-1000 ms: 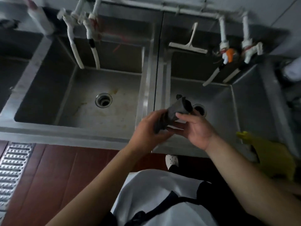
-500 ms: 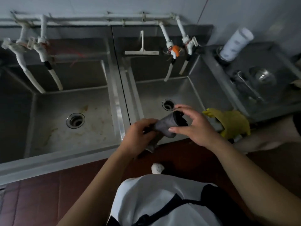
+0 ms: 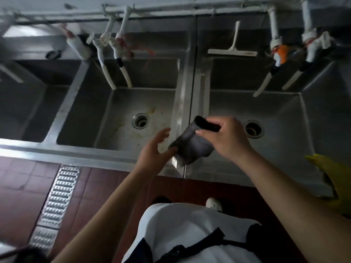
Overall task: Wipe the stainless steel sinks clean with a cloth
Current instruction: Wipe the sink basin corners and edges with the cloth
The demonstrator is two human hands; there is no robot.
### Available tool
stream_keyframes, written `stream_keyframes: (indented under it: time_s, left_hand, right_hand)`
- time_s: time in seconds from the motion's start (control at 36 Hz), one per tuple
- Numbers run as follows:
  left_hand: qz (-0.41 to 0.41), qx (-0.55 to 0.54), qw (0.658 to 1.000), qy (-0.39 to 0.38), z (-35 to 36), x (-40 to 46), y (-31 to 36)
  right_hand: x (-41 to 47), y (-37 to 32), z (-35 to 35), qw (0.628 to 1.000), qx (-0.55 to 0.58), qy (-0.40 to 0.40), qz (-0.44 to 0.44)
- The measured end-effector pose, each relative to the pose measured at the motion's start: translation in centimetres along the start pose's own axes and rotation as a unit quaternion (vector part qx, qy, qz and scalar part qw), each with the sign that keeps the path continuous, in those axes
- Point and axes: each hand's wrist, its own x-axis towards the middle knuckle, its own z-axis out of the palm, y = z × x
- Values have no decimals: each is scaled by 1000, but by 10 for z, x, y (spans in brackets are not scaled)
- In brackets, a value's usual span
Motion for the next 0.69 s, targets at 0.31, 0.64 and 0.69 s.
stream_keyframes:
  time_s: [0.31,0.64,0.69]
  left_hand:
    - [47,-39,992,113,-6,41,-21]
    - [-309,-336,883,112,-93,198,-162]
    - [-374,-350,852,113,-98,230,-195]
  right_hand:
    - [84,-43,113,983,137,67,101]
    - [197,25,178,961,-194,-8,196]
    - [218,49,183,932,-304,-23,194]
